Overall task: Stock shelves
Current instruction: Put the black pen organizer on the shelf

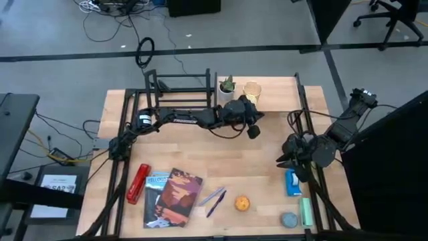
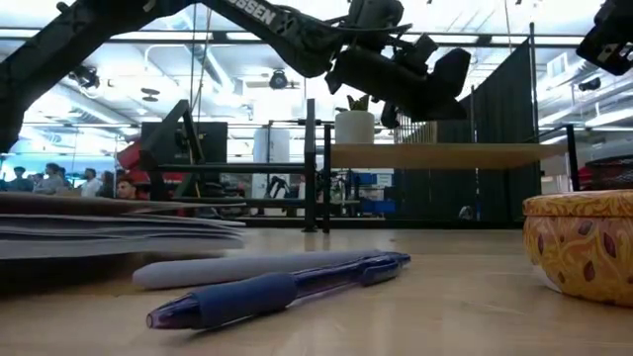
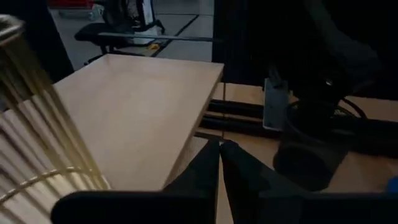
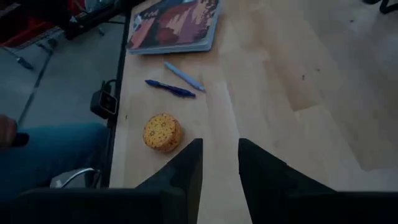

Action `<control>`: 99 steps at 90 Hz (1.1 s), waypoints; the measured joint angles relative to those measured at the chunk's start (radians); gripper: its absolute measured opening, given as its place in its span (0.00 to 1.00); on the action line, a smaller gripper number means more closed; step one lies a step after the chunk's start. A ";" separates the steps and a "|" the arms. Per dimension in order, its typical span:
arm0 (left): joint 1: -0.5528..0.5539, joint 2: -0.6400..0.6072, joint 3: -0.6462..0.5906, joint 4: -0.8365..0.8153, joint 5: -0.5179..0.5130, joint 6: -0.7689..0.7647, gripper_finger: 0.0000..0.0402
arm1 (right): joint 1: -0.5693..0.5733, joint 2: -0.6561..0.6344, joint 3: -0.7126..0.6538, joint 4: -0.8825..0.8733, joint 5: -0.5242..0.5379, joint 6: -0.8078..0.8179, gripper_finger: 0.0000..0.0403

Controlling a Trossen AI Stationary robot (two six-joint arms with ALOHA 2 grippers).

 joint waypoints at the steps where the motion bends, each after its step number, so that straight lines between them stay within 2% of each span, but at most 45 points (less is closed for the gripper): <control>1: 0.000 0.000 0.000 0.000 -0.001 0.004 0.00 | 0.000 0.000 0.000 0.000 0.000 0.000 0.19; 18: -0.020 -0.006 0.007 0.019 -0.010 0.043 0.00 | 0.000 0.000 0.000 0.000 0.006 -0.058 0.19; 34: -0.106 -0.016 0.082 -0.052 -0.031 0.095 0.00 | 0.000 0.000 0.000 0.060 0.100 -0.164 0.19; 41: -0.154 -0.025 0.128 -0.132 -0.108 0.128 0.00 | 0.000 0.000 0.000 0.135 0.143 -0.255 0.19; 53: -0.243 -0.070 0.161 -0.337 -0.311 0.152 0.00 | -0.008 0.001 0.012 0.232 0.220 -0.397 0.18; 63: -0.299 -0.115 0.147 -0.501 -0.417 0.103 0.00 | -0.054 0.016 0.075 0.174 0.283 -0.399 0.18; 73: -0.321 -0.141 0.099 -0.607 -0.432 0.009 0.00 | -0.149 0.061 0.176 0.021 0.282 -0.319 0.18; 82: -0.337 -0.146 0.030 -0.628 -0.440 -0.049 0.00 | -0.257 0.124 0.292 -0.180 0.203 -0.212 0.18; 99: -0.356 -0.153 -0.105 -0.565 -0.456 -0.142 0.00 | -0.488 0.282 0.459 -0.566 -0.125 -0.057 0.18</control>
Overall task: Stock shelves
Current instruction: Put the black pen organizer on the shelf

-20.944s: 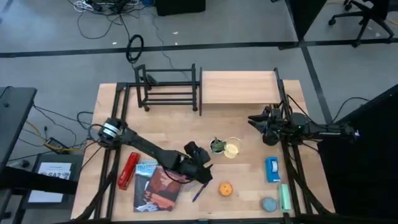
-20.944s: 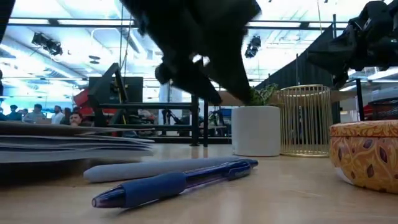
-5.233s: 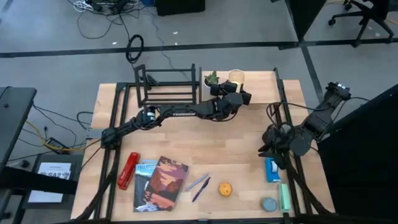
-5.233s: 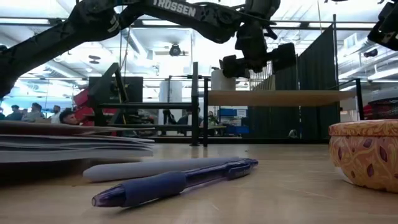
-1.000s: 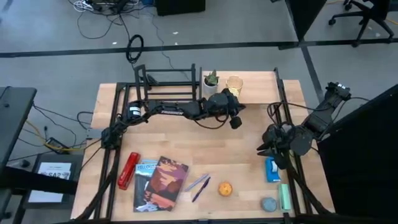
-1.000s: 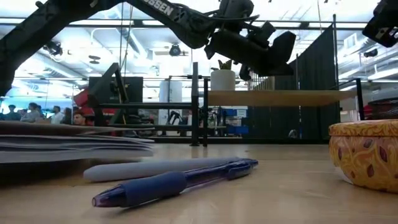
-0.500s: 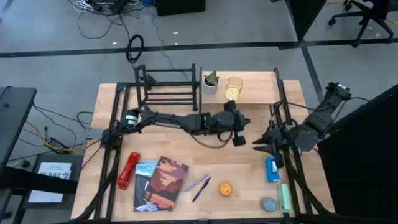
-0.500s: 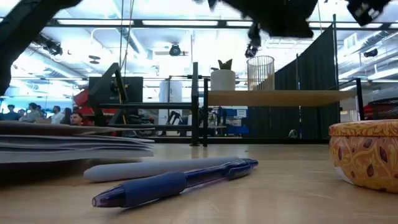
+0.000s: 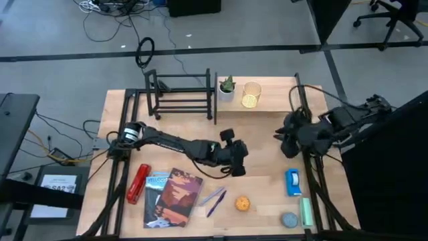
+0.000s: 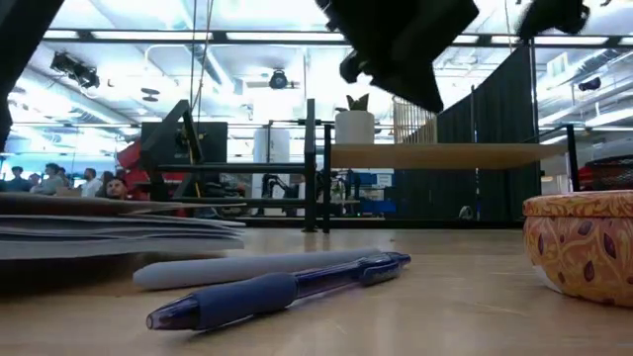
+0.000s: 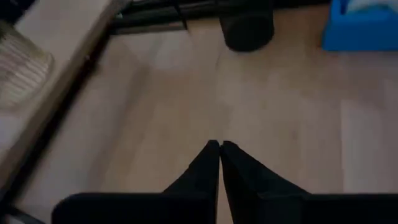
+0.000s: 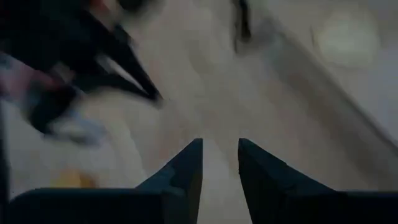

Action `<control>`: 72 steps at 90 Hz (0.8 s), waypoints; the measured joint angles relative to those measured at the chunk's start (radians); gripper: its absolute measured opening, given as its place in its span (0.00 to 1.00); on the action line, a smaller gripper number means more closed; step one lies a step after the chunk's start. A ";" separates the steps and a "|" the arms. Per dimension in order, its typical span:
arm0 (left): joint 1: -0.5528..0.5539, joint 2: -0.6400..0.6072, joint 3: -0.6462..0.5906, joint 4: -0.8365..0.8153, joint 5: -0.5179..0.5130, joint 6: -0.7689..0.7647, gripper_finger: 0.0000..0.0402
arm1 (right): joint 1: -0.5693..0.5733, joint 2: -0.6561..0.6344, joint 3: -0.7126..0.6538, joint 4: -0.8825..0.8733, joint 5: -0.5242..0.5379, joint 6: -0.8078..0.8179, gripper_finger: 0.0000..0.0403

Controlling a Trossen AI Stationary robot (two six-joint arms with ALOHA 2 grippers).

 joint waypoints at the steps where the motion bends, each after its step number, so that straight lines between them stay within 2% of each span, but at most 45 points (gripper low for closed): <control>1: -0.001 0.000 -0.009 0.007 -0.001 -0.005 0.00 | -0.011 0.009 0.003 -0.018 -0.018 0.003 0.18; 14: -0.009 -0.004 -0.137 0.172 -0.002 -0.032 0.00 | -0.147 0.106 -0.010 -0.168 -0.277 -0.034 0.18; 19: -0.013 -0.007 -0.194 0.318 0.002 -0.030 0.00 | -0.186 0.136 -0.023 -0.187 -0.363 -0.060 0.18; 26: -0.016 -0.015 -0.281 0.542 0.029 -0.010 0.00 | -0.226 0.163 -0.039 -0.186 -0.426 -0.084 0.18; 39: -0.011 -0.015 -0.429 0.940 0.149 -0.007 0.00 | -0.273 0.170 -0.086 -0.191 -0.460 -0.062 0.24; 49: -0.005 -0.016 -0.497 1.152 0.224 -0.006 0.00 | -0.289 0.167 -0.134 -0.202 -0.424 -0.002 0.34; 62: -0.007 -0.028 -0.543 1.178 0.250 -0.005 0.00 | -0.293 0.166 -0.222 -0.182 -0.407 0.044 0.47; 72: -0.006 -0.064 -0.580 1.173 0.250 -0.001 0.00 | -0.293 0.166 -0.286 -0.135 -0.378 0.075 0.53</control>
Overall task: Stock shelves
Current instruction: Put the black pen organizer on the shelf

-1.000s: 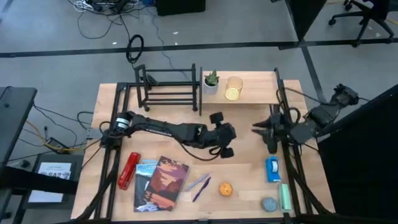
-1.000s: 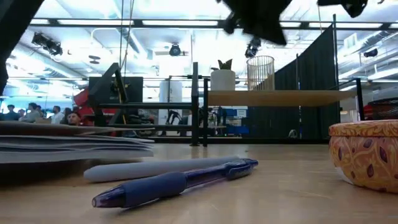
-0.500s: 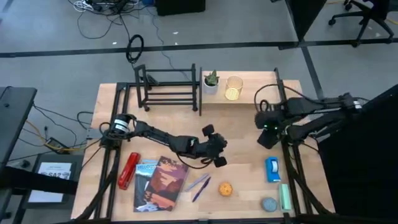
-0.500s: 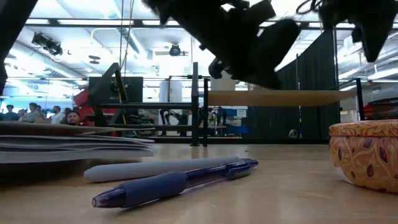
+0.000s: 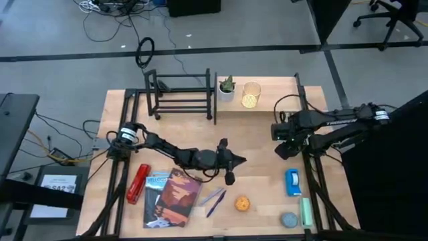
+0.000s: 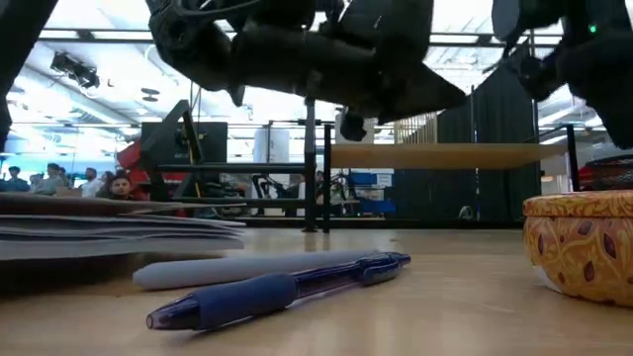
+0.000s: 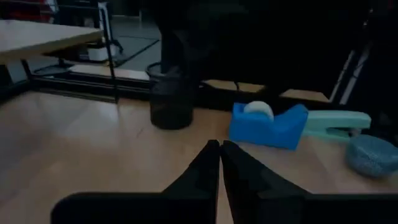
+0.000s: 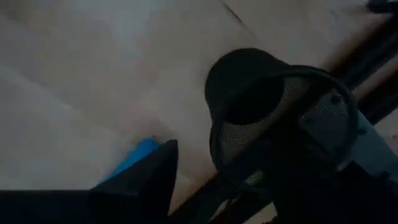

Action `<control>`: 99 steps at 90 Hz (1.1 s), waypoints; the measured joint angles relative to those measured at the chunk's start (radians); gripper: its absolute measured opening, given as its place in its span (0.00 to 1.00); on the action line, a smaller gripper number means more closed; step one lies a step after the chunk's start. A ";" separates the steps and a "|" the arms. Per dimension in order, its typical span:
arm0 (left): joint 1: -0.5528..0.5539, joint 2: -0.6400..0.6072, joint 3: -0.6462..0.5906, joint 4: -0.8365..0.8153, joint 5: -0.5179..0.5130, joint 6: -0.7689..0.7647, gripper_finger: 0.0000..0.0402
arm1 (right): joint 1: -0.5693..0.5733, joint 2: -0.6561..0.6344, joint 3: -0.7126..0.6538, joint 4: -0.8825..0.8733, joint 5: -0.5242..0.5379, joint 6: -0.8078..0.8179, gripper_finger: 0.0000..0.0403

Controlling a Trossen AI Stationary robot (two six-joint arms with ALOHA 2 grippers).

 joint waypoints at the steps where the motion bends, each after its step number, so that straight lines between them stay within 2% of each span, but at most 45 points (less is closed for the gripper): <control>1: 0.000 -0.004 -0.003 -0.001 -0.001 0.000 0.00 | 0.000 0.000 -0.006 0.004 0.004 0.002 0.53; 12: 0.000 -0.056 -0.037 -0.030 -0.003 -0.002 0.00 | -0.016 0.000 -0.071 0.077 0.016 0.008 0.54; 26: -0.007 -0.090 -0.064 -0.037 0.000 -0.005 0.00 | -0.033 0.014 -0.078 0.108 0.035 0.001 0.47; 47: -0.019 -0.094 -0.068 -0.041 0.002 -0.005 0.00 | -0.048 0.025 -0.169 0.225 -0.006 0.049 0.33; 59: -0.022 -0.094 -0.068 -0.037 0.002 -0.004 0.00 | -0.029 0.024 -0.176 0.240 -0.008 0.098 0.19; 70: -0.022 -0.094 -0.068 -0.026 0.002 0.011 0.00 | 0.006 0.025 -0.153 0.253 -0.022 0.106 0.03; 82: -0.022 -0.093 -0.068 0.003 0.002 0.022 0.00 | 0.064 0.025 -0.073 0.235 -0.021 0.120 0.00; 99: -0.022 -0.093 -0.068 0.054 0.002 0.040 0.00 | 0.128 0.025 0.152 0.120 0.009 0.137 0.00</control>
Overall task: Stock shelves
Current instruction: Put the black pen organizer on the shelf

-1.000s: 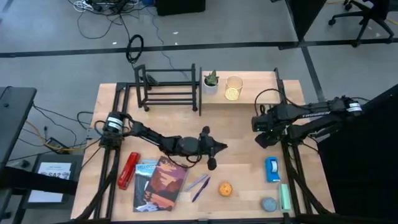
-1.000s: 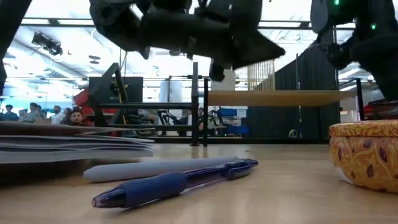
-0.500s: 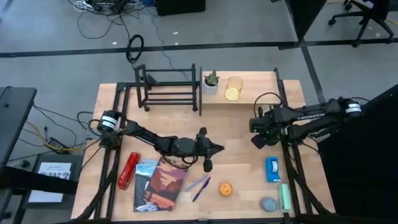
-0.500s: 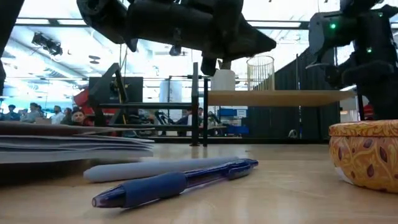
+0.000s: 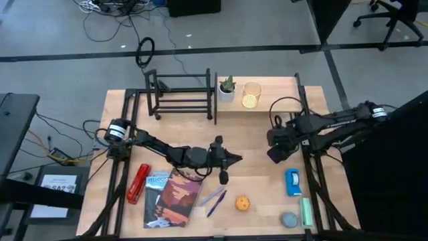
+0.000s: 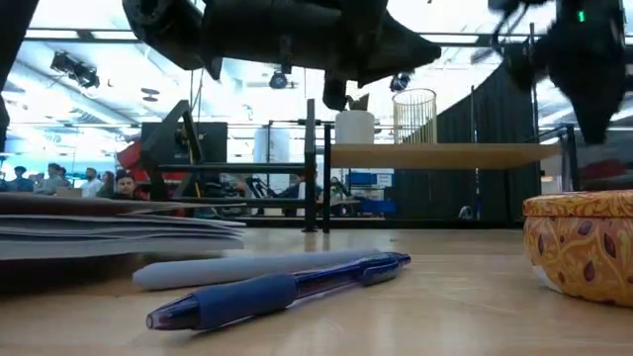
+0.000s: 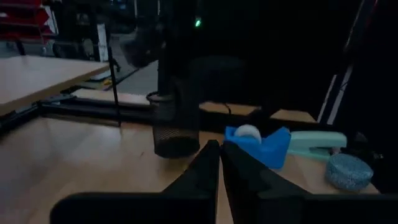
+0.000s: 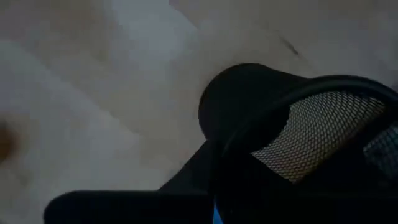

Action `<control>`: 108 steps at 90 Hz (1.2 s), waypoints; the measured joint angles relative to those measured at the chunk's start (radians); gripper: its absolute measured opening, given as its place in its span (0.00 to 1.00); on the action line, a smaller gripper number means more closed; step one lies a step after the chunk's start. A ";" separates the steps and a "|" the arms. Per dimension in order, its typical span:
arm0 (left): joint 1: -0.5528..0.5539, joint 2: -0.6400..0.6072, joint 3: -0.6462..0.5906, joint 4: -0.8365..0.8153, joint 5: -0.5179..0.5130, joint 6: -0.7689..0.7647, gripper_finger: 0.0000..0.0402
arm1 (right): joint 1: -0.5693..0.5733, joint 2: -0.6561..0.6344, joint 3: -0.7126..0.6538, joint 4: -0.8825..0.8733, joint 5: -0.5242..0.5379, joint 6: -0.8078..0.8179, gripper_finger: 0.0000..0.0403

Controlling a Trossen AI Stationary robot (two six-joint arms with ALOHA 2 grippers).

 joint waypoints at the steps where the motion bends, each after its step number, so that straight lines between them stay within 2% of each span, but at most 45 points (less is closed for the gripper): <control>1: 0.000 0.000 0.000 0.001 0.000 0.003 0.00 | 0.002 0.000 0.016 -0.006 0.003 -0.001 0.00; 18: 0.000 0.000 0.000 0.007 0.000 0.008 0.00 | 0.002 0.002 0.266 -0.159 0.079 -0.050 0.00; 30: 0.000 0.000 0.000 0.007 0.000 0.008 0.00 | -0.038 0.050 0.444 -0.288 0.144 -0.123 0.00; 36: 0.000 0.000 0.000 0.007 0.000 0.008 0.00 | -0.077 0.088 0.532 -0.304 0.174 -0.196 0.00; 58: 0.000 0.000 0.000 0.008 0.000 0.008 0.00 | -0.307 0.255 0.790 -0.299 0.172 -0.541 0.00; 71: 0.000 0.000 0.000 0.008 0.000 0.008 0.00 | -0.466 0.322 0.860 -0.300 0.134 -0.704 0.00; 90: -0.003 0.001 0.000 0.006 0.002 0.008 0.00 | -0.698 0.344 0.862 -0.300 0.112 -0.855 0.00; 108: -0.007 0.001 0.000 0.004 0.003 0.008 0.00 | -0.835 0.347 0.859 -0.301 0.083 -0.940 0.00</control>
